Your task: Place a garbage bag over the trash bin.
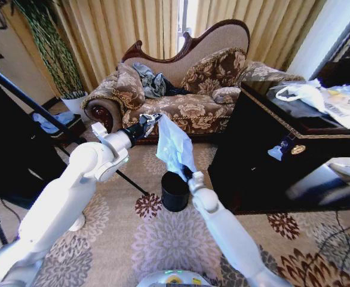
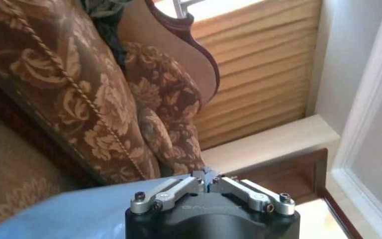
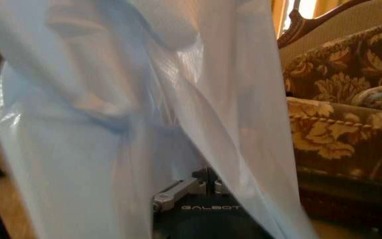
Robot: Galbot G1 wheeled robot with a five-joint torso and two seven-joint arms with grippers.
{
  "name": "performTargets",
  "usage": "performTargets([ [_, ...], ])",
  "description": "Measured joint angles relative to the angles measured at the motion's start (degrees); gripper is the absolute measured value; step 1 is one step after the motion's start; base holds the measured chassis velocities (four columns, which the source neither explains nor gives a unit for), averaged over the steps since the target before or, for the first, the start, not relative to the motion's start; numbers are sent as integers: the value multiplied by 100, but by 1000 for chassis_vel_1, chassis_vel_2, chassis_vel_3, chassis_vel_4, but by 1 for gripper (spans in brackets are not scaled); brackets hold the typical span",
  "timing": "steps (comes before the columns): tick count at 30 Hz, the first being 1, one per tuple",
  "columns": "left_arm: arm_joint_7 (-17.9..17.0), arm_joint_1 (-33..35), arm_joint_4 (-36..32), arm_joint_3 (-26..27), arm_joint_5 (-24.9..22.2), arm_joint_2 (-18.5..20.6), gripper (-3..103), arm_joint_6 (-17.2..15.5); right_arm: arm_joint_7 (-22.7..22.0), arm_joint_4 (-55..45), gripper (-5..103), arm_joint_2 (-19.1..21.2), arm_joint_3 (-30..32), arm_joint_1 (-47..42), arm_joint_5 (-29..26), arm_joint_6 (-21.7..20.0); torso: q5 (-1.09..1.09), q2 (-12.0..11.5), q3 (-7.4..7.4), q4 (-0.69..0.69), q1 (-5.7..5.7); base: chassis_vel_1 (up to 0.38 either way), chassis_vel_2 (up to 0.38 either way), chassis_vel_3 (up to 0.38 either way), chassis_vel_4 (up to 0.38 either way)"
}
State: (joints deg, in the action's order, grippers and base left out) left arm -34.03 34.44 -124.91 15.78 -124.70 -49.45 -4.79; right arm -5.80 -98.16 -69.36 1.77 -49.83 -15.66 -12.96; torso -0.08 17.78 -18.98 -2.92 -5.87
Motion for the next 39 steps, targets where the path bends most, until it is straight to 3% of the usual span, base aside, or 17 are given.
performTargets([
  [6,-29,524,-144,380,34,-69,0,1,139,-318,0,429,68,-259,-113,-140,-1,0,0,1,0,0,0,0,0],
  [10,-14,1351,-314,950,73,-167,0,-49,242,-620,0,693,42,-510,-166,-233,0,0,1,1,0,0,0,0,0],
  [15,119,2024,-298,1433,143,-359,0,-175,275,-658,0,734,-68,-608,-133,-245,-2,0,0,2,1,0,0,0,0],
  [18,267,2441,-167,1717,208,-564,0,-307,259,-597,0,662,-249,-603,-41,-245,-1,0,1,2,1,0,0,0,0],
  [26,466,2744,426,1860,401,-832,0,-506,243,-48,0,275,-657,-350,243,-192,-3,0,0,1,0,0,0,0,0],
  [39,885,2167,1587,1354,802,-1036,0,-717,215,1204,0,-436,-1042,564,787,-32,-2,0,-1,2,-1,0,0,0,0],
])
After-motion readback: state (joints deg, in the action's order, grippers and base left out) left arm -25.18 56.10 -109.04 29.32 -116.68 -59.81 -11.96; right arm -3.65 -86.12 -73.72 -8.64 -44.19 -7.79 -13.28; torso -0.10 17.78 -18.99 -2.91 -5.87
